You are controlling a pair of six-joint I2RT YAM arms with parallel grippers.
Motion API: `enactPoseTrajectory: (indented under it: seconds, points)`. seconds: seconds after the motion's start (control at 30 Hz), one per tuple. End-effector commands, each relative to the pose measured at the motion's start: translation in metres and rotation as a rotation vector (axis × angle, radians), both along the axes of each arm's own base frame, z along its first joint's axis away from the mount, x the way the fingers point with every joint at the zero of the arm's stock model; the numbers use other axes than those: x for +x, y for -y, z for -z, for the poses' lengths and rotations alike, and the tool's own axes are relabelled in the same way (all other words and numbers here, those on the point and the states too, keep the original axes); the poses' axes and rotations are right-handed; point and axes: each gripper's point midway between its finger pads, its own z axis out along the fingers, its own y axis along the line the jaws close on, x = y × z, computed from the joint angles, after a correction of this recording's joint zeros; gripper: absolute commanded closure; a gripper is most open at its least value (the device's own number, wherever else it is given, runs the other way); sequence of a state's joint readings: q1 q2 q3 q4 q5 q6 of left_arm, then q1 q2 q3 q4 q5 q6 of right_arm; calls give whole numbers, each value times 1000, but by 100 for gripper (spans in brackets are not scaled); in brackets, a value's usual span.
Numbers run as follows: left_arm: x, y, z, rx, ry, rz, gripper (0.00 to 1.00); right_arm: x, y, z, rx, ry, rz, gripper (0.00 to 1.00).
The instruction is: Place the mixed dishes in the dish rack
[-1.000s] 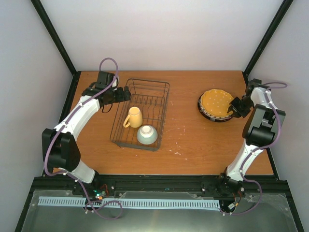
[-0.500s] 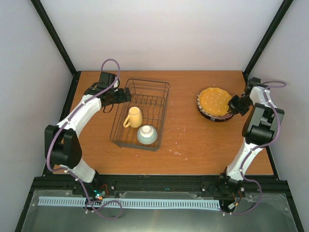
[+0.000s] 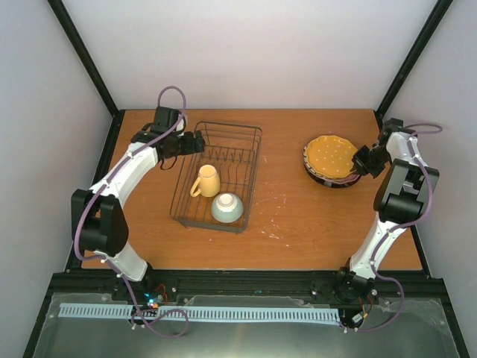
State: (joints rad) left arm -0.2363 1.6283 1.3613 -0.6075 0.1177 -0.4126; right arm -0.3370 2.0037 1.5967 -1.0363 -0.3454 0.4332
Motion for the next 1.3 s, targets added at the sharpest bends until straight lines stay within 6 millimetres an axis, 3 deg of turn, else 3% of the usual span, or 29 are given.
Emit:
enactPoseTrajectory:
  seconds: [0.0, 0.23, 0.37, 0.57, 0.77, 0.93, 1.27]
  points:
    - [14, 6, -31, -32, 85, 23, 2, -2, -29, -23, 95, 38, -94, 97]
    - [11, 10, -32, -45, 85, 33, 4, -5, -31, -34, 100, 50, -117, 97]
    - [12, 22, -38, -72, 101, 73, 5, -3, -33, -45, 120, 86, -116, 97]
    - [11, 75, -67, -163, 156, 231, 5, 7, -44, -67, 224, 187, -114, 97]
    - [10, 132, -96, -317, 183, 401, 5, 9, -57, -75, 304, 243, -118, 97]
    - [12, 169, -99, -403, 152, 504, 6, 7, -59, -79, 317, 260, -119, 97]
    - [19, 233, -71, -572, -6, 658, 7, 5, -61, -92, 330, 301, -122, 97]
